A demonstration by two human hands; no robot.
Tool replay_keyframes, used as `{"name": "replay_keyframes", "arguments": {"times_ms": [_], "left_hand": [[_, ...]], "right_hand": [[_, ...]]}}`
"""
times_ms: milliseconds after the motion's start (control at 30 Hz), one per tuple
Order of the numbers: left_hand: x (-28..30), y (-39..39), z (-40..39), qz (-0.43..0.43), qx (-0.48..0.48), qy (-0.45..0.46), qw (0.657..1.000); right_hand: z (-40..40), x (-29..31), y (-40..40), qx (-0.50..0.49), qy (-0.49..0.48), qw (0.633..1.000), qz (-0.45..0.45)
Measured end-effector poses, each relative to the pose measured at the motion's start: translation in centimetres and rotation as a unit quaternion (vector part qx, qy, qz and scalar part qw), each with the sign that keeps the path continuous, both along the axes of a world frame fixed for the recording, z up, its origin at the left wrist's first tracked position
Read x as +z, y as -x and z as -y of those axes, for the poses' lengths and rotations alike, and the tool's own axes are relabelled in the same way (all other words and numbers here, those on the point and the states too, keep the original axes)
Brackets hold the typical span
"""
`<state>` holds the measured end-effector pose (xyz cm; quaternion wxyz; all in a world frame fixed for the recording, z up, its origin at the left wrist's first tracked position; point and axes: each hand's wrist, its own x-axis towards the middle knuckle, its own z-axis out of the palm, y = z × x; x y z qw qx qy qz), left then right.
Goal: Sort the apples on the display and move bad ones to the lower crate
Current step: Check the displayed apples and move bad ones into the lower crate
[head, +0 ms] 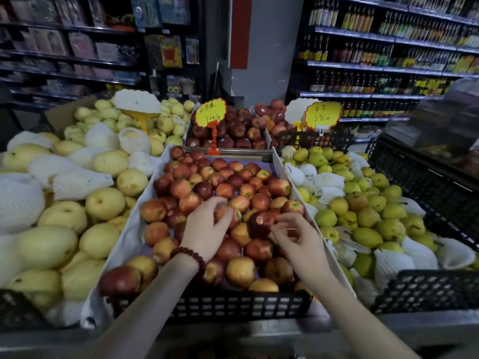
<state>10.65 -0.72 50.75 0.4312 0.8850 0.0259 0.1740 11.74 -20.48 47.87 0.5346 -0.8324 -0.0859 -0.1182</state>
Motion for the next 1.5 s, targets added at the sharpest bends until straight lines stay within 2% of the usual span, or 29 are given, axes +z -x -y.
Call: {"name": "replay_keyframes", "arguments": {"times_ms": [100,200,333,467,633,833,1000,1133,1200,1300,1400,1500], "left_hand": [[-0.4,3.7,1.5,0.037,-0.027,0.1,0.994],[-2.0,8.4,2.5,0.071,-0.062,0.227,0.969],[-6.3,14.7,3.2,0.055,-0.097,0.289,0.951],[-13.0,18.5,3.8,0.016,-0.1,0.278,0.955],[-23.5,21.0,4.4,-0.005,-0.091,0.241,0.966],[-35.3,22.9,4.4,-0.042,-0.071,0.21,0.974],[-41.9,22.9,4.3,-0.073,-0.063,0.223,0.97],[-44.5,21.5,5.1,-0.11,-0.076,0.214,0.968],[-45.6,19.7,5.6,-0.122,-0.073,0.172,0.975],[-48.1,15.1,6.7,-0.15,-0.073,0.015,0.986],[-51.1,9.4,7.7,-0.23,-0.083,-0.155,0.957],[-53.1,6.3,8.9,-0.289,-0.117,-0.236,0.92]], "right_hand": [[-0.1,-0.8,3.2,0.043,-0.101,0.994,-0.002],[0.0,-2.3,7.5,0.086,-0.152,0.984,0.023],[0.6,-5.4,13.1,0.142,-0.194,0.97,0.026],[1.3,-11.0,16.4,0.162,-0.181,0.969,0.04],[2.5,-21.4,18.7,0.149,-0.157,0.974,0.06],[3.7,-33.7,21.2,0.127,-0.132,0.983,0.012],[4.8,-39.1,22.6,0.121,-0.146,0.981,-0.039],[6.1,-41.1,22.8,0.107,-0.16,0.98,-0.047],[6.7,-41.4,22.7,0.098,-0.158,0.981,-0.049],[7.3,-42.0,22.1,0.081,-0.141,0.986,-0.043],[7.5,-42.7,21.4,0.069,-0.129,0.988,-0.046],[7.2,-43.3,20.5,0.064,-0.112,0.99,-0.049]]}}
